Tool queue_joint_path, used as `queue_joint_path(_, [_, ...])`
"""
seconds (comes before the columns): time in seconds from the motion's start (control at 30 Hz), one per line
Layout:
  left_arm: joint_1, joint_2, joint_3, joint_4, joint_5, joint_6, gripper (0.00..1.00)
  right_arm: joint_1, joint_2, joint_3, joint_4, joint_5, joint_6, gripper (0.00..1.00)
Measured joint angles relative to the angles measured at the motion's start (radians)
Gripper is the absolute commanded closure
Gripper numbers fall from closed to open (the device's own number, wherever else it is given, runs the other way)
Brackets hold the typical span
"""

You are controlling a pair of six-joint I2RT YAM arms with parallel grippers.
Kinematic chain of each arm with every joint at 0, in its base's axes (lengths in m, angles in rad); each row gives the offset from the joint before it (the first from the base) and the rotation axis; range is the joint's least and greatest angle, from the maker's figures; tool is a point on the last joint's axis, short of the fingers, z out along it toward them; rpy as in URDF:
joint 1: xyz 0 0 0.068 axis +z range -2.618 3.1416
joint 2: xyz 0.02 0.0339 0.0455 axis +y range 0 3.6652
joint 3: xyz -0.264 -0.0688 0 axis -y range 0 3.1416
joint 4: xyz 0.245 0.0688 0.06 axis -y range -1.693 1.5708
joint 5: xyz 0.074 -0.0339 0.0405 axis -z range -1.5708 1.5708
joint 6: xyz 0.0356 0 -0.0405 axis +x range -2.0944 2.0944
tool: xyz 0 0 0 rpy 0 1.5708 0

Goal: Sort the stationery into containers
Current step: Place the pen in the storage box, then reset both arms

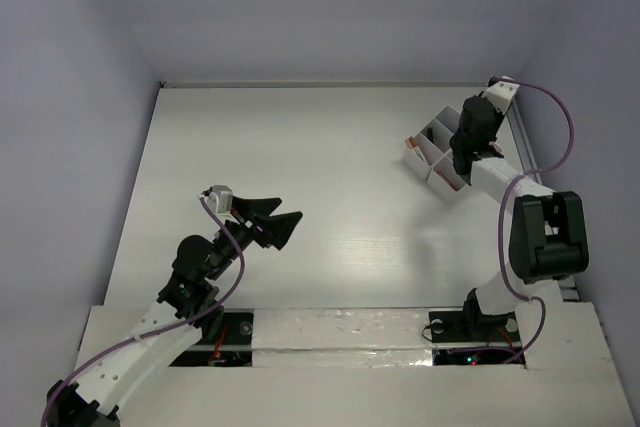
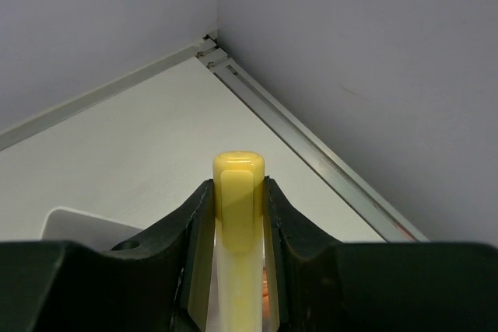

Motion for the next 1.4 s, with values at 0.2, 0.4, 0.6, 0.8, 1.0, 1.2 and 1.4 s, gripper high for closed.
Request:
queue_joint_path(0.2, [0.0,0.004,0.0,0.0,-0.007,0.0,0.17,0.0,0.052,0.013,0.024,0.002,-0.045,1.0])
queue_joint_path(0.4, [0.0,0.023,0.0,0.0,-0.008,0.0,0.17,-0.001,0.06,0.028,0.069,0.004,-0.082,1.0])
queue_joint_path(0.6, [0.0,0.028,0.0,0.0,-0.011,0.0,0.17,-0.001,0.065,0.028,0.103,0.004,-0.104,1.0])
queue_joint_path(0.8, [0.0,0.037,0.0,0.0,-0.012,0.0,0.16,-0.001,0.065,0.018,0.131,0.004,-0.104,1.0])
queue_joint_path(1.0, [0.0,0.037,0.0,0.001,-0.014,0.0,0.16,-0.001,0.067,-0.03,0.137,0.0,-0.094,1.0])
queue_joint_path(1.2, [0.0,0.037,0.0,0.001,-0.017,0.0,0.16,-0.001,0.077,-0.039,0.138,-0.001,-0.081,0.91])
queue_joint_path(1.4, [0.0,0.039,0.0,0.001,-0.022,0.0,0.16,-0.001,0.072,-0.042,0.133,-0.033,-0.048,0.63])
